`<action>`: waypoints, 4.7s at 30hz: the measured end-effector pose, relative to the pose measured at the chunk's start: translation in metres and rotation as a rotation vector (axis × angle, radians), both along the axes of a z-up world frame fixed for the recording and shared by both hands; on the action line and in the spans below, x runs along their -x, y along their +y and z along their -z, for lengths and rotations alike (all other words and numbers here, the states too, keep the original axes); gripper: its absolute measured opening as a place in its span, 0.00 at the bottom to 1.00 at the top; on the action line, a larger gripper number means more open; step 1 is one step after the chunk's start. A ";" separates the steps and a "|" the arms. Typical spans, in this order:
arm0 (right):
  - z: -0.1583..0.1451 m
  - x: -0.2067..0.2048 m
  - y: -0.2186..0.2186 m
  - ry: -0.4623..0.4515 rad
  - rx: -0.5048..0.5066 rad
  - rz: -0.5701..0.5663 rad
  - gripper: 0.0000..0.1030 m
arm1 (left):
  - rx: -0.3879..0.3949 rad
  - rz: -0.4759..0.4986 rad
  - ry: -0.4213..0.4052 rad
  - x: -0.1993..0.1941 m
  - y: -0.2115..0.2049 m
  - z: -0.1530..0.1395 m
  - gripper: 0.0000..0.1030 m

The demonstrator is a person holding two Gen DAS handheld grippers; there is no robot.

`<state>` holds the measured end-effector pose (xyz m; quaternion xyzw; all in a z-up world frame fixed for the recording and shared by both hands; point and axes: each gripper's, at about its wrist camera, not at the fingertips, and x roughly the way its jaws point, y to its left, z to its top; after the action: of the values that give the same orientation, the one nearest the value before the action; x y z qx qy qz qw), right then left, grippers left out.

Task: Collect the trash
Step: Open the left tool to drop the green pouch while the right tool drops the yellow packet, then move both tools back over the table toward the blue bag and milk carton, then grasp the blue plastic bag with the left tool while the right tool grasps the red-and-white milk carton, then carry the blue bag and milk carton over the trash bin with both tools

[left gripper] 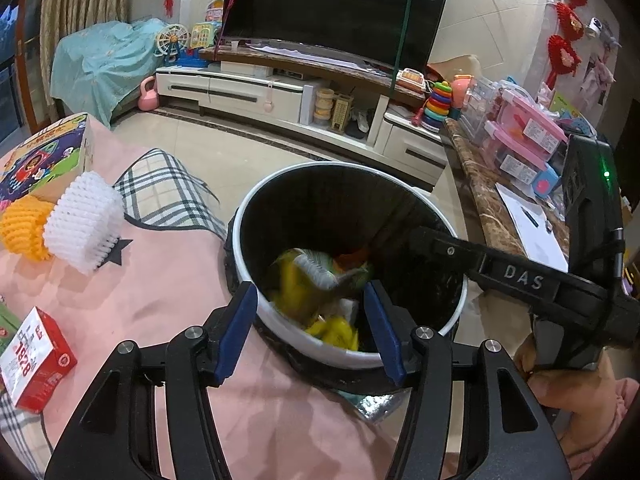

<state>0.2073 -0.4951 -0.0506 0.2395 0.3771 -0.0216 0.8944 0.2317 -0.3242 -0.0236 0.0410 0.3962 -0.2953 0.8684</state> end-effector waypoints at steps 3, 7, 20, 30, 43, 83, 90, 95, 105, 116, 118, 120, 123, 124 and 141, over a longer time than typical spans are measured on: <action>-0.003 0.004 0.003 -0.012 0.008 0.006 0.50 | 0.005 -0.011 0.002 0.003 0.006 0.001 0.58; -0.008 0.010 0.008 -0.031 0.011 0.012 0.72 | 0.017 -0.034 0.014 0.009 0.021 0.005 0.60; -0.015 0.035 0.046 -0.055 -0.017 -0.016 0.78 | 0.047 -0.155 0.029 0.038 0.095 0.013 0.63; -0.009 0.045 0.100 -0.051 -0.014 -0.105 0.78 | 0.084 -0.270 0.057 0.059 0.162 0.023 0.63; 0.005 0.044 0.161 -0.019 -0.019 -0.216 0.80 | 0.095 -0.412 0.077 0.072 0.237 0.036 0.63; 0.028 -0.042 0.303 -0.001 0.202 -0.658 0.97 | 0.040 -0.678 0.089 -0.014 0.369 0.044 0.70; 0.038 -0.061 0.312 0.038 0.199 -0.682 0.97 | 0.037 -0.709 0.065 -0.043 0.378 0.041 0.71; 0.040 -0.064 0.314 0.042 0.204 -0.673 0.95 | 0.016 -0.713 0.106 -0.055 0.380 0.051 0.39; 0.031 -0.047 0.296 0.021 0.169 -0.611 0.89 | 0.046 -0.655 0.077 -0.022 0.368 0.046 0.26; 0.015 -0.012 0.267 -0.017 0.121 -0.529 0.89 | 0.087 -0.553 0.085 0.033 0.331 0.042 0.26; 0.012 -0.006 0.262 -0.024 0.118 -0.516 0.89 | 0.089 -0.541 0.084 0.040 0.326 0.041 0.26; 0.009 0.000 0.256 -0.032 0.111 -0.500 0.89 | 0.088 -0.528 0.086 0.044 0.320 0.042 0.26; 0.007 0.009 0.247 -0.037 0.099 -0.477 0.89 | 0.090 -0.501 0.086 0.052 0.308 0.041 0.26; 0.006 0.011 0.244 -0.038 0.097 -0.471 0.89 | 0.090 -0.491 0.083 0.054 0.304 0.039 0.26; -0.004 0.047 0.187 -0.067 0.070 -0.345 0.89 | 0.064 -0.304 0.082 0.069 0.217 0.028 0.26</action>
<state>0.1608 -0.3085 -0.0467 0.1403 0.3814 0.1273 0.9048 0.1631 -0.1076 -0.0513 -0.0590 0.4234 -0.1744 0.8870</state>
